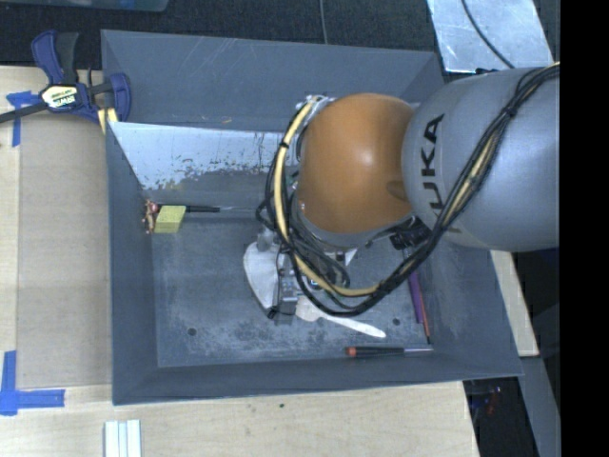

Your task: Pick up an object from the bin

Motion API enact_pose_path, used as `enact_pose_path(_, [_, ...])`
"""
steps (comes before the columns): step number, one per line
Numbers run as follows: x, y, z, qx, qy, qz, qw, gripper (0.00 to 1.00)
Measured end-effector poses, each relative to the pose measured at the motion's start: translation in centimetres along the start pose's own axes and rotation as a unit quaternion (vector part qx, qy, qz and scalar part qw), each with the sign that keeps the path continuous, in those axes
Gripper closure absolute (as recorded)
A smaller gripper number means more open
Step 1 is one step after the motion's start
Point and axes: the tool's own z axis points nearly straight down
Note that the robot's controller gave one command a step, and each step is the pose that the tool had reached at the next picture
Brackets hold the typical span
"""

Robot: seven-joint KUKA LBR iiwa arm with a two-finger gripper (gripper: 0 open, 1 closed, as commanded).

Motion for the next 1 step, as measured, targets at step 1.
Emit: enact_pose_path(1, [-0.18,-0.06,-0.45,-0.001,-0.0042,0.002,1.0000,0.00])
